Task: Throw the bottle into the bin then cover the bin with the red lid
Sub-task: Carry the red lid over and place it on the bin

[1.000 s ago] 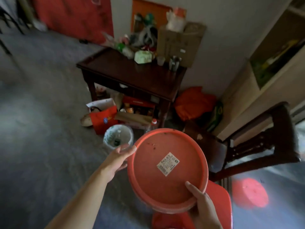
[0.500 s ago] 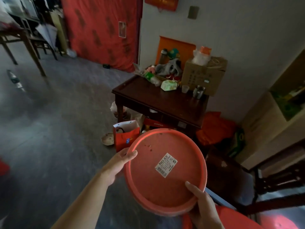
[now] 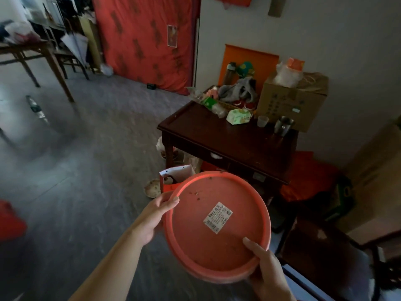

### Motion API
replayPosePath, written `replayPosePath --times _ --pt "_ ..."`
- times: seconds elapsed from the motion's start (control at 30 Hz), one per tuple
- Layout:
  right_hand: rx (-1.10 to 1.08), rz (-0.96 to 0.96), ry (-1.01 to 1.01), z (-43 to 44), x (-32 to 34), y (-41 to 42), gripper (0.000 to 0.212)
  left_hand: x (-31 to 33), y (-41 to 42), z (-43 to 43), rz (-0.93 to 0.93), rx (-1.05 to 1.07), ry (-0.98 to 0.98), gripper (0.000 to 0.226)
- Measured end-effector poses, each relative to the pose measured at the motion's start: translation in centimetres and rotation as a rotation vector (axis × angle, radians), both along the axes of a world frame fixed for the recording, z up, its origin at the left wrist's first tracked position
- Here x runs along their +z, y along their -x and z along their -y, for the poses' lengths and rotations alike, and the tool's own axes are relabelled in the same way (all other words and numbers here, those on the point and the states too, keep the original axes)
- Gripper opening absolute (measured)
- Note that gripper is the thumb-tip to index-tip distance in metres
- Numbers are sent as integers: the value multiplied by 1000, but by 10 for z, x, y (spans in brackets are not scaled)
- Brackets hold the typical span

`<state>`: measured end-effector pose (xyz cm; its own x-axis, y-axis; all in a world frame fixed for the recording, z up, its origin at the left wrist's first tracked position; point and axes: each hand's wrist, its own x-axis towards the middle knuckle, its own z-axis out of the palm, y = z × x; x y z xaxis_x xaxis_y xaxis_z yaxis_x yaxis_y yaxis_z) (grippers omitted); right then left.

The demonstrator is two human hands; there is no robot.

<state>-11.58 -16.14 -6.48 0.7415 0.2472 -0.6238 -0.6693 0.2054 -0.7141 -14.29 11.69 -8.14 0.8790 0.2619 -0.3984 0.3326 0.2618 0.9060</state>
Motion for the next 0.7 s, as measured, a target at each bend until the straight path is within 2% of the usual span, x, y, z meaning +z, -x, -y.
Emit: replayPosePath --times 0.2,0.47,0.63,0.7 --pt "3 25 -42 -31 1 -60 23 4 -57 -31 39 25 -26 86" --pt "7 -6 -44 -72 0 -107 40 3 -97 -74 37 66 -56 75" --pt "-9 2 -27 -105 -6 -125 39 -6 -124 -108 37 24 -72 92" --pt "-29 11 -15 -122 -8 -129 38 -9 -135 -125 31 -12 -72 92"
